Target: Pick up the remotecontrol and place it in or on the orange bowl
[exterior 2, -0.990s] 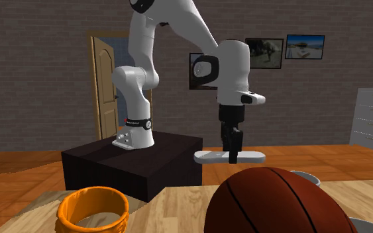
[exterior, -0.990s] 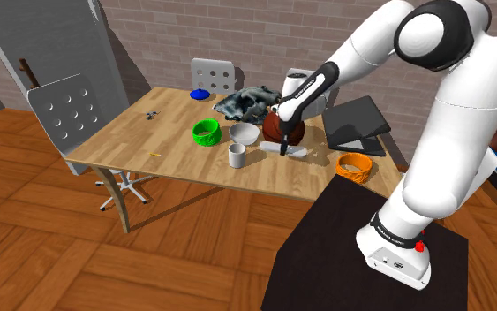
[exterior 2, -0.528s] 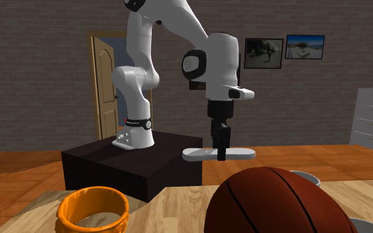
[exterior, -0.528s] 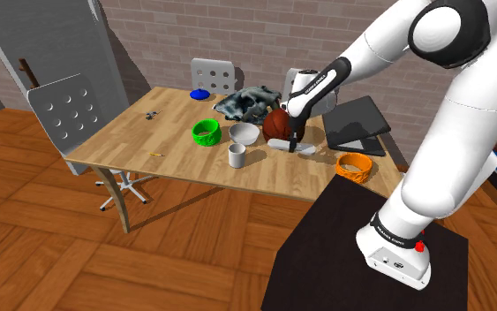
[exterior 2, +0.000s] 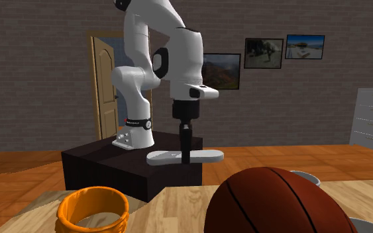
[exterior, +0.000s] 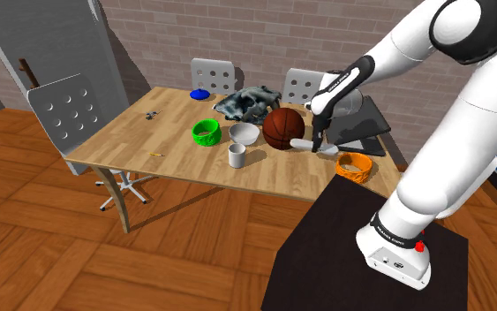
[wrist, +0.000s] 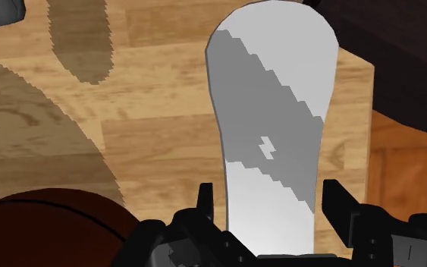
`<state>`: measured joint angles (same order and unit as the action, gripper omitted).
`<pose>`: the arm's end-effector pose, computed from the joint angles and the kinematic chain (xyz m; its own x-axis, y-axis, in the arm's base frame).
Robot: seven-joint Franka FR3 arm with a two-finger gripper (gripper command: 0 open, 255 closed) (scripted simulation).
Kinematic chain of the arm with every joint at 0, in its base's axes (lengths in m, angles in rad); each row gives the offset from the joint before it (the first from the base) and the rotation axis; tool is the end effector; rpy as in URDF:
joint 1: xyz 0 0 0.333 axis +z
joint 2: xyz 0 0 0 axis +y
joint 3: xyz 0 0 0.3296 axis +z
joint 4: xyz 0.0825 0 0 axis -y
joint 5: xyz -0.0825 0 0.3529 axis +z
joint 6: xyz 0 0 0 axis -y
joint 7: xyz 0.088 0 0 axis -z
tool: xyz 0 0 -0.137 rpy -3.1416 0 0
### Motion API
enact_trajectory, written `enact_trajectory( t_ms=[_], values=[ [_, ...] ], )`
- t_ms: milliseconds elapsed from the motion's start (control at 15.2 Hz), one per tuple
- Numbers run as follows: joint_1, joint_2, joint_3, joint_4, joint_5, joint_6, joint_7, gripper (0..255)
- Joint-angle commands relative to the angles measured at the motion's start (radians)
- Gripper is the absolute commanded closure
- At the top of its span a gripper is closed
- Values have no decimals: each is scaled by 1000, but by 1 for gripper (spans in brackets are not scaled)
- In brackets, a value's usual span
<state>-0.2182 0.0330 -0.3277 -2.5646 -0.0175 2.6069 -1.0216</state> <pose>0.3723 -0.2268 0.2650 0.8819 0.4713 -0.0112 0.4715 -0.8817 0.0195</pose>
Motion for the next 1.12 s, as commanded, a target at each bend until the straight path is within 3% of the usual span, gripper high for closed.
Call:
enact_trajectory(
  t_ms=[0,594,1056],
  values=[
    [-32,-22,-31,-20,-11,1,-55,255],
    [-165,-51,-170,-50,-28,9,-313,255],
    [-263,-11,-273,-2,21,-2,-555,255]
  ],
)
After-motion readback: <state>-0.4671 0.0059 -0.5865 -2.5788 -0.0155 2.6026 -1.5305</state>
